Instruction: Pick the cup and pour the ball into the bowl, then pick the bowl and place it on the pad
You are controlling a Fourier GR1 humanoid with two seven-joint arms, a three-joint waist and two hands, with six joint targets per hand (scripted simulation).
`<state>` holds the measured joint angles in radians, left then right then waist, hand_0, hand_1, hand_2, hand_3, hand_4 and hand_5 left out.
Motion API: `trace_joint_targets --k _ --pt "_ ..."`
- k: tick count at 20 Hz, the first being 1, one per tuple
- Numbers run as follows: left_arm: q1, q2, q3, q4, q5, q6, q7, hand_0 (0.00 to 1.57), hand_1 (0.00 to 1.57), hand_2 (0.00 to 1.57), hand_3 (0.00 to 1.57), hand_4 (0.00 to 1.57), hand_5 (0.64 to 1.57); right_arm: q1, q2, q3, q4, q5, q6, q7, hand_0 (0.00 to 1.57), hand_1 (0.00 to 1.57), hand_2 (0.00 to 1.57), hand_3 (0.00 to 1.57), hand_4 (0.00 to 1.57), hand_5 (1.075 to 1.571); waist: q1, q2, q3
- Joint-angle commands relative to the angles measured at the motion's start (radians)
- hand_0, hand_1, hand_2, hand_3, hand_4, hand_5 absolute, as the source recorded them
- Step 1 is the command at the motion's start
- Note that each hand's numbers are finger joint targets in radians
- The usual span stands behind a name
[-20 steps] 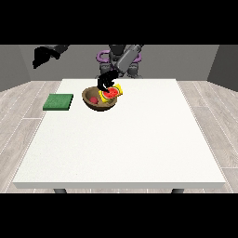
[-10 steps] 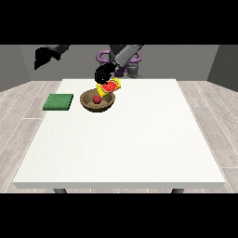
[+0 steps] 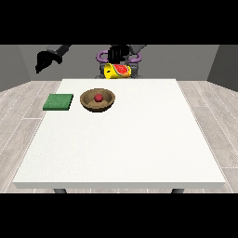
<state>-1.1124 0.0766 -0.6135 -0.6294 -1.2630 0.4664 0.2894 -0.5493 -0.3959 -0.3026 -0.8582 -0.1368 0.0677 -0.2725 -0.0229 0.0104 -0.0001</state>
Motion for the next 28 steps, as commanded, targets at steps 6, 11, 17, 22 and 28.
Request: trace_joint_targets --k 6,11,17,22,28 --pt "0.139 0.166 0.305 -0.137 0.404 0.08 -0.273 1.53 1.53 1.57 1.57 1.32 1.45 0.025 0.013 0.006 -0.044 0.001 -0.03 0.033 0.0 0.0 0.49 0.66 0.58 1.567 0.071 -0.01 -0.0031" --pt "0.176 0.087 0.426 -0.217 0.69 -0.037 -0.439 1.0 1.0 1.46 1.49 1.39 1.287 -0.043 0.106 0.028 -0.083 -0.001 -0.096 0.016 0.0 0.0 0.56 0.67 0.59 1.571 0.101 0.096 -0.0061" --pt "0.15 -0.073 0.712 -0.371 1.175 -0.244 -0.424 0.0 0.0 0.0 0.0 0.58 1.559 -0.013 0.124 0.018 -0.066 -0.018 -0.093 0.03 0.0 0.0 0.43 0.46 0.66 1.571 0.137 0.093 -0.0172" --pt "0.138 0.094 0.884 -0.376 1.447 -0.597 -0.367 0.0 0.0 0.0 0.0 0.4 1.54 0.048 0.149 -0.002 -0.066 -0.051 -0.076 0.005 0.0 0.0 0.36 0.38 0.67 1.571 0.193 0.102 -0.0041" --pt "0.14 0.341 1.044 -0.247 1.614 -0.833 -0.286 0.0 0.0 0.0 0.0 0.29 1.548 0.056 0.273 0.09 -0.152 -0.003 -0.152 0.012 0.0 0.0 0.0 0.0 0.0 1.57 0.115 0.112 -0.0017"
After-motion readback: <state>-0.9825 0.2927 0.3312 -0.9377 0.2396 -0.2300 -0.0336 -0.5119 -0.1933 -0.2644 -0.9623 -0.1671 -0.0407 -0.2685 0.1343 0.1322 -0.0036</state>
